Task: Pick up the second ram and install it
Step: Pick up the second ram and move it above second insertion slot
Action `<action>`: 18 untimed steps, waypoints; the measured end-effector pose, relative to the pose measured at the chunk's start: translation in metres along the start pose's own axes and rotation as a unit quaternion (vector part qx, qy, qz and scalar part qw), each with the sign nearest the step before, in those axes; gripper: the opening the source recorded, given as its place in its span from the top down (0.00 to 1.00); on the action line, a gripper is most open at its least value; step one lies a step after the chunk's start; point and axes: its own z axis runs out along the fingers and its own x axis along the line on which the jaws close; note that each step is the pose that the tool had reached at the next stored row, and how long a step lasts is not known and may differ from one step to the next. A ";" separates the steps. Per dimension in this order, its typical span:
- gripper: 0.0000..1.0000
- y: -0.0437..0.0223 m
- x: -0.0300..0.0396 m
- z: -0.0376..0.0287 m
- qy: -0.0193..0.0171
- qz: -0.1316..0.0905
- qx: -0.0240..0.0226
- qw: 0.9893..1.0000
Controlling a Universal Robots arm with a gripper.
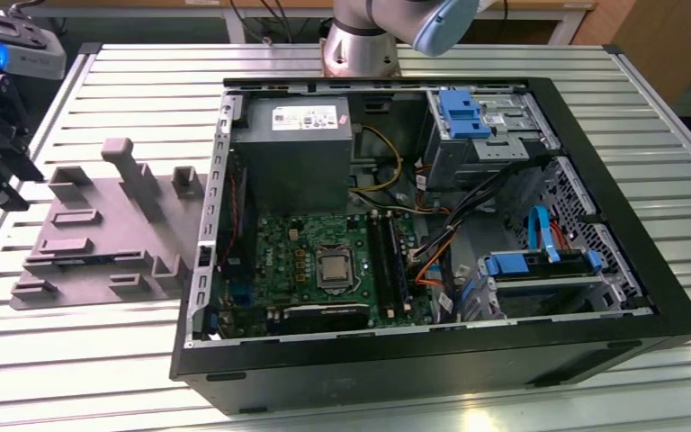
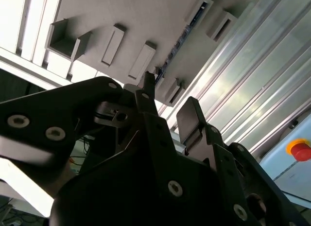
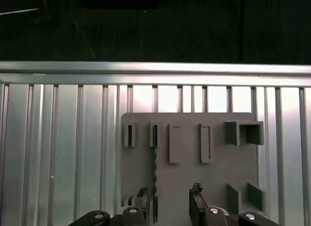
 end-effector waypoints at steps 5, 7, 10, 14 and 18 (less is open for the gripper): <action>0.54 -0.0004 0.0007 0.0081 0.000 0.000 0.000 1.000; 0.54 -0.0004 0.0008 0.0088 0.000 0.000 0.000 1.000; 0.54 -0.0004 0.0008 0.0092 0.000 0.000 0.000 1.000; 0.54 -0.0004 0.0008 0.0092 0.000 0.000 0.000 1.000; 0.54 -0.0004 0.0008 0.0096 0.000 0.000 0.000 1.000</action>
